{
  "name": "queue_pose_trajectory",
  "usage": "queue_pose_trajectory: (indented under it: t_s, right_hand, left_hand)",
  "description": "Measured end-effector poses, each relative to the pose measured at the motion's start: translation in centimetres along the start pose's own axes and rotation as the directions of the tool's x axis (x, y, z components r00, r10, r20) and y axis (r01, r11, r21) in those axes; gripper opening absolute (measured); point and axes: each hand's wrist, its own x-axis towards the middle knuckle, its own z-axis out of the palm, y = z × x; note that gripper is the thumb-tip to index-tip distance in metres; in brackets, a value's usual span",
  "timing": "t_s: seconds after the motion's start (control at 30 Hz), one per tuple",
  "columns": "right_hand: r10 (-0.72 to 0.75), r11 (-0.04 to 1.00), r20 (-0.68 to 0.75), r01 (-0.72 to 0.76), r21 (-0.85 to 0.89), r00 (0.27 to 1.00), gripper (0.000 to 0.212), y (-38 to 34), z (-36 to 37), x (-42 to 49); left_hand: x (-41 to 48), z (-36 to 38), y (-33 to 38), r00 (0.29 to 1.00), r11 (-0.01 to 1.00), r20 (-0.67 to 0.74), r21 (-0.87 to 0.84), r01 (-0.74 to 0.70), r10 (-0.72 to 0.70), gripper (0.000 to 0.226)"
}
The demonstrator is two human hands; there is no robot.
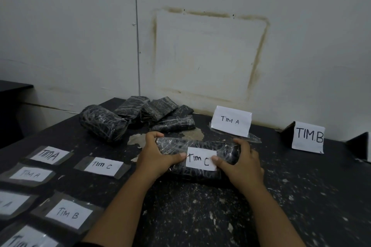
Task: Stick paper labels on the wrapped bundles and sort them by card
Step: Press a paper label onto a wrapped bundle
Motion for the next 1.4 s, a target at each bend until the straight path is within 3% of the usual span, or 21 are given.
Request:
queue_pose_trajectory:
  t_s: [0.13,0.33,0.57,0.73,0.8,0.97,1.27,1.33,1.4]
  right_hand:
    - [-0.026,0.997,-0.046,0.03,0.077,0.999,0.06,0.2,0.0,-0.2]
    - [0.019,0.998,-0.152,-0.029,-0.059,0.988,0.084,-0.9,0.7,-1.0]
    - [0.046,0.992,-0.17,-0.024,0.124,0.984,0.046,-0.6,0.4,-0.5]
    - [0.004,0.991,-0.213,0.024,0.13,0.977,0.029,-0.4,0.6,-0.5]
    - [-0.017,0.994,-0.195,0.038,0.105,0.981,0.033,-0.2,0.6,-0.6]
    - [-0.039,0.997,-0.087,0.033,-0.064,0.995,0.07,-0.2,0.0,-1.1]
    - [-0.085,0.994,-0.031,0.087,0.059,0.996,0.051,0.5,-0.2,-0.7]
    - [-0.099,0.993,-0.012,0.099,0.063,0.995,0.058,0.5,-0.5,-0.8]
    - [-0.08,0.996,0.025,0.079,0.04,0.997,0.08,0.4,-0.6,-1.0]
  left_hand:
    - [-0.4,0.0,0.3,1.0,0.999,-0.024,0.038,0.003,-0.002,0.074]
    - [-1.7,1.0,1.4,0.98,0.97,-0.198,0.239,0.04,0.009,0.082]
    - [-1.1,1.2,0.9,0.977,0.982,-0.212,0.189,0.026,0.015,0.079]
    - [-1.1,1.2,0.9,0.98,0.984,-0.198,0.179,0.006,0.03,0.074]
    - [-1.0,1.0,0.6,0.983,0.988,-0.177,0.156,-0.012,0.04,0.072]
    - [-0.4,0.8,0.0,0.99,0.99,-0.123,0.13,-0.051,0.067,0.07]
    - [-0.2,0.6,-0.5,0.992,0.991,-0.106,0.117,-0.059,0.072,0.057]
    - [-0.4,0.3,-0.4,0.995,0.991,-0.062,0.115,-0.065,0.072,0.065]
    - [-0.8,0.0,-0.1,0.997,0.984,-0.021,0.161,-0.073,0.077,0.085]
